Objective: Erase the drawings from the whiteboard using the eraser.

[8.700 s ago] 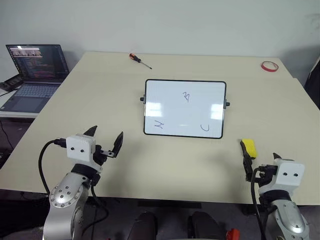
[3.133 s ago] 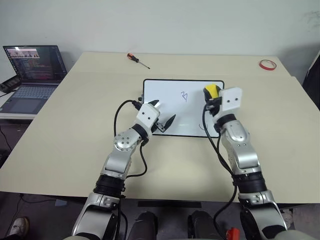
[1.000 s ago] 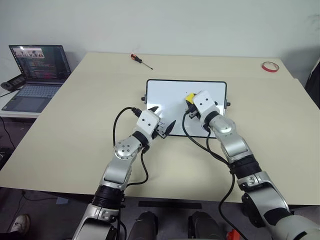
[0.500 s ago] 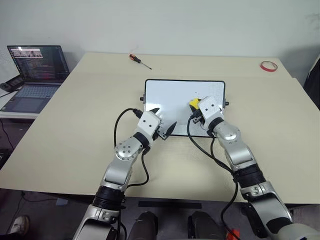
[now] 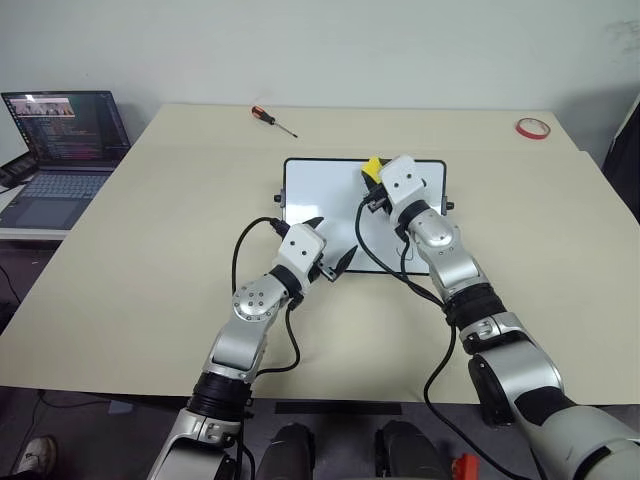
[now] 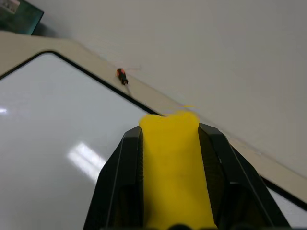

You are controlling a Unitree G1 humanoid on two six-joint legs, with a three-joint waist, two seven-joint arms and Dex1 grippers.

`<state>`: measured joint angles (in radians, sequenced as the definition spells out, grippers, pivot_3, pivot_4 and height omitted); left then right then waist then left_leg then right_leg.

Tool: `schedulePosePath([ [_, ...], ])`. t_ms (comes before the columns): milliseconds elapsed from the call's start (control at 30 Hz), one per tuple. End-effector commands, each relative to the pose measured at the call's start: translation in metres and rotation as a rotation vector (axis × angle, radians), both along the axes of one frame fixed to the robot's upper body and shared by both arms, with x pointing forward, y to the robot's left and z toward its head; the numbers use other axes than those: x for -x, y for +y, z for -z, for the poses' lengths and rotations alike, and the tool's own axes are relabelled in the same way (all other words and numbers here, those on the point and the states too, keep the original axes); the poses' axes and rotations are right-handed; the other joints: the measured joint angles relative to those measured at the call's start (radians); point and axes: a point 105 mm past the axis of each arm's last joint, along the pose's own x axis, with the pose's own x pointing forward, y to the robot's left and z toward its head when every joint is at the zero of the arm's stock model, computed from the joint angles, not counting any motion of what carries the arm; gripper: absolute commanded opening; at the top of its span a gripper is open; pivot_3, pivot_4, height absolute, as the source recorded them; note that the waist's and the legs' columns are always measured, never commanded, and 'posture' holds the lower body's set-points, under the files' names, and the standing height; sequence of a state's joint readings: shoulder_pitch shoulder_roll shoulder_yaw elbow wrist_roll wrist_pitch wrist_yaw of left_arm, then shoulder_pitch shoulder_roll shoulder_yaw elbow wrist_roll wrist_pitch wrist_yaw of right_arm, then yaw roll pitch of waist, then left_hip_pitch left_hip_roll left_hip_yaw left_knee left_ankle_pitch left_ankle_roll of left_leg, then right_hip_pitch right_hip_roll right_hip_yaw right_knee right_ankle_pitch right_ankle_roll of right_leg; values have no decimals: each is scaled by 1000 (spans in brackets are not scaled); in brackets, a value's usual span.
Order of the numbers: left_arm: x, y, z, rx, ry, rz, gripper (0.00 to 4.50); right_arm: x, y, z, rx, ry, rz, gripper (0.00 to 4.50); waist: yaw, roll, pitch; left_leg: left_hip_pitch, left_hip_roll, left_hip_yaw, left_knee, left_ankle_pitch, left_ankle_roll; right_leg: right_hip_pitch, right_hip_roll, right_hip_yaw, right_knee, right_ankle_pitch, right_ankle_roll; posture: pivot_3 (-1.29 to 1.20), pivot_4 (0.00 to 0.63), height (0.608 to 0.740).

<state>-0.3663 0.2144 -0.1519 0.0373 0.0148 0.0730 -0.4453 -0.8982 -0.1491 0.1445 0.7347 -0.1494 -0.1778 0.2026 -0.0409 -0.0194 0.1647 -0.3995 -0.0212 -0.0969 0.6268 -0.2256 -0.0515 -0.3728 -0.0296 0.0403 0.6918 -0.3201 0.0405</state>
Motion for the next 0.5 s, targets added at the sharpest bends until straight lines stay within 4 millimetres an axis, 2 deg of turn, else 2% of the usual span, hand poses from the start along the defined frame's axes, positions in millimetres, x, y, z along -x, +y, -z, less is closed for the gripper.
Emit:
schedulePosePath([
  [33, 4, -7, -16, 16, -64, 24, 4500, -4, 3, -10, 44, -16, -1, 1247, -1, 0, 0, 0, 0, 0, 0, 0, 0, 0, 0, 0, 0, 0, 0, 0, 150, 740],
  [233, 3, -9, -16, 22, -63, 25, 4500, -7, -8, 8, 100, 62, 26, 1247, -1, 0, 0, 1, 0, 0, 1, 0, 0, 0, 0, 0, 2, 0, 0, 0, 150, 740],
  [500, 3, -10, -16, 26, -60, 27, 4500, 4, -26, 25, 128, 112, 50, 1247, 9, 0, 0, 1, 0, -1, 1, 0, 0, 2, 0, 0, 2, 0, 0, 0, 150, 740],
])
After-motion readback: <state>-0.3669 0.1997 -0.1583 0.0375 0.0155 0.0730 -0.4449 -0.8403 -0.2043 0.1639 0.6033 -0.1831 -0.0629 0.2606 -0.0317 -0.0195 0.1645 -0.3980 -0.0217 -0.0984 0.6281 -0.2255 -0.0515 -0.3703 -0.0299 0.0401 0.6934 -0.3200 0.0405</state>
